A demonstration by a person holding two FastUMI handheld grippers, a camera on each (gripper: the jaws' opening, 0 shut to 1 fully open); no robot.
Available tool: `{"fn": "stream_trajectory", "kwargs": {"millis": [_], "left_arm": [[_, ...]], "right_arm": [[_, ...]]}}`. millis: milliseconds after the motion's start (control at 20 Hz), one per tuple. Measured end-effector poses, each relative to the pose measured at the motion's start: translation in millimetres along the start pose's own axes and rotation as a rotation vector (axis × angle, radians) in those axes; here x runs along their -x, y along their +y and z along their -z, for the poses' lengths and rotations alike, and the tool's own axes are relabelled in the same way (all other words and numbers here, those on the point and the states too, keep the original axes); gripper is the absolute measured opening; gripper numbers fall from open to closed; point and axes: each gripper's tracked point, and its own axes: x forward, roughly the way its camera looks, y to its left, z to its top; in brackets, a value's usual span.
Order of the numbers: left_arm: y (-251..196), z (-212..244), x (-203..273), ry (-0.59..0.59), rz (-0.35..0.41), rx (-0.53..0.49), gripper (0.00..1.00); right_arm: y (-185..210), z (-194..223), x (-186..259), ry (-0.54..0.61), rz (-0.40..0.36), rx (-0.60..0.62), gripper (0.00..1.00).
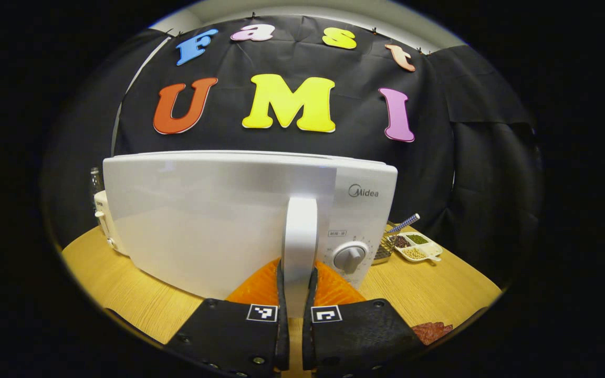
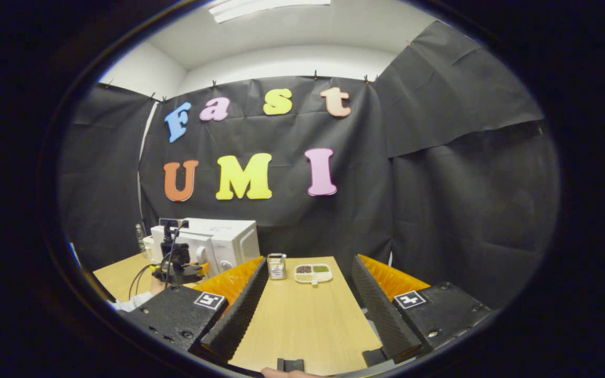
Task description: Open the microwave oven with the left hand, put the food in, and close the microwave oven.
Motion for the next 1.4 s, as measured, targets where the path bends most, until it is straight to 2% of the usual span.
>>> {"fn": "stream_trajectory", "kwargs": {"millis": [50, 100, 150, 350, 400, 550, 600, 650, 700, 750, 800, 850, 1000, 1050, 1150, 1200, 1250, 1300, 1400], "left_arm": [[0, 0, 9, -0.014, 0.016, 0.005, 0.1], [2, 4, 19, -0.016, 0.03, 0.002, 0.09], [5, 4, 30, -0.036, 0.042, -0.005, 0.09], [17, 12, 66, -0.035, 0.071, -0.017, 0.09], [22, 13, 76, -0.035, 0.076, -0.018, 0.13], [35, 18, 99, -0.036, 0.08, -0.03, 0.12], [41, 19, 109, -0.034, 0.082, -0.03, 0.12], [47, 22, 119, -0.031, 0.083, -0.024, 0.12], [53, 23, 131, -0.031, 0.085, -0.019, 0.12], [60, 25, 139, -0.027, 0.088, -0.019, 0.18], [70, 26, 151, -0.031, 0.084, -0.024, 0.18], [82, 29, 163, -0.024, 0.074, -0.035, 0.18], [127, 38, 207, -0.025, 0.025, -0.023, 0.25], [144, 43, 222, -0.021, 0.002, -0.011, 0.34], [176, 46, 252, -0.025, -0.052, 0.024, 0.87], [188, 45, 267, -0.038, -0.074, 0.044, 0.75], [198, 44, 280, -0.05, -0.089, 0.065, 0.73], [203, 42, 292, -0.055, -0.094, 0.079, 0.89], [215, 31, 313, -0.085, -0.121, 0.082, 0.91]], "right_arm": [[2, -2, 0, -0.003, -0.001, 0.001, 1.0], [6, -2, 2, -0.006, -0.006, -0.003, 0.93], [10, -3, 2, -0.008, -0.012, -0.011, 1.0], [32, 0, 5, 0.01, -0.046, -0.041, 1.0], [36, 3, 7, 0.016, -0.051, -0.039, 0.93], [46, 4, 17, 0.027, -0.056, -0.01, 0.93], [46, 2, 20, 0.026, -0.046, -0.01, 1.0], [46, -1, 24, 0.023, -0.039, -0.011, 0.93], [48, -3, 27, 0.015, -0.037, -0.006, 0.93], [49, -8, 29, 0.005, -0.032, 0.004, 1.0], [49, -11, 29, -0.005, -0.026, 0.013, 0.93], [52, -14, 29, -0.009, -0.026, 0.015, 0.93], [67, -15, 32, -0.004, -0.05, 0.005, 0.94], [70, -16, 32, -0.007, -0.056, 0.006, 1.0], [78, -14, 31, -0.005, -0.064, 0.012, 1.0], [83, -11, 30, 0.001, -0.071, 0.012, 0.94], [91, -10, 29, 0.008, -0.082, 0.01, 0.94], [96, -8, 29, 0.015, -0.09, 0.011, 1.0], [108, -6, 26, 0.028, -0.106, 0.023, 1.0]]}}
